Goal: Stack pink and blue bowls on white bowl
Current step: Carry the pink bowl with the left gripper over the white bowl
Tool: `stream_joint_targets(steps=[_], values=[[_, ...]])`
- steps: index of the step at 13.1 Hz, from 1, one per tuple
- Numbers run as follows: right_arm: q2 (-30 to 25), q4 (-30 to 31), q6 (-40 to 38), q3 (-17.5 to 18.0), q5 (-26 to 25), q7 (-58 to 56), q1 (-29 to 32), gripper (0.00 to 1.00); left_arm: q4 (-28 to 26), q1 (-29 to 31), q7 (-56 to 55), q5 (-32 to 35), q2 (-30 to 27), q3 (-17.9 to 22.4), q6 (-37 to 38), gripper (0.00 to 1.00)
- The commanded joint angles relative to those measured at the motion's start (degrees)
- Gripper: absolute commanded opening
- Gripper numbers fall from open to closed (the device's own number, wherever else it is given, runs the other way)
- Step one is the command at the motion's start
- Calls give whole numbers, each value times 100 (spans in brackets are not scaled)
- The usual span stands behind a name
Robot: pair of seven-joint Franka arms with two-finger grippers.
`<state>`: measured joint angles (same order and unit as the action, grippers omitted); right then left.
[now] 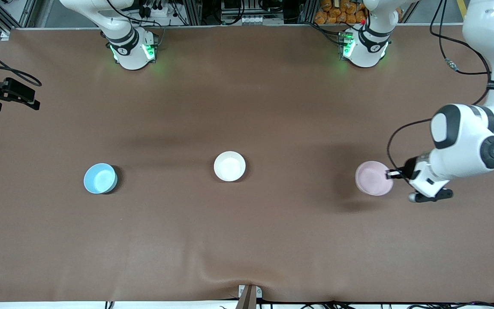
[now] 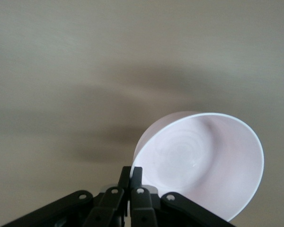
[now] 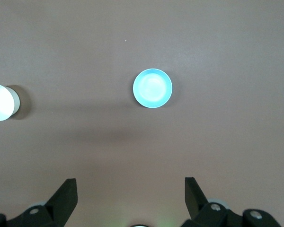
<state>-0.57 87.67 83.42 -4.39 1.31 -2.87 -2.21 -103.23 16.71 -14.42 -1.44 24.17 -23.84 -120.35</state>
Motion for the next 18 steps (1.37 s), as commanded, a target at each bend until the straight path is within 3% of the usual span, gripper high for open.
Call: stream_joint_targets(steps=[1, 4, 13, 18], values=[[30, -57, -36, -44, 10, 41, -61, 100, 206, 17, -761, -164, -88, -453, 293, 0], [30, -57, -27, -44, 10, 41, -69, 100, 285, -97, -1719, -164, -45, -920, 293, 0], [153, -65, 34, -53, -8, -38, 36, 100, 848, -1968, -4208, -68, 298, -877, 179, 0], [690, -179, 165, -70, -43, -38, 168, 100, 1243, -2610, -5174, 451, 807, -842, 12, 0]])
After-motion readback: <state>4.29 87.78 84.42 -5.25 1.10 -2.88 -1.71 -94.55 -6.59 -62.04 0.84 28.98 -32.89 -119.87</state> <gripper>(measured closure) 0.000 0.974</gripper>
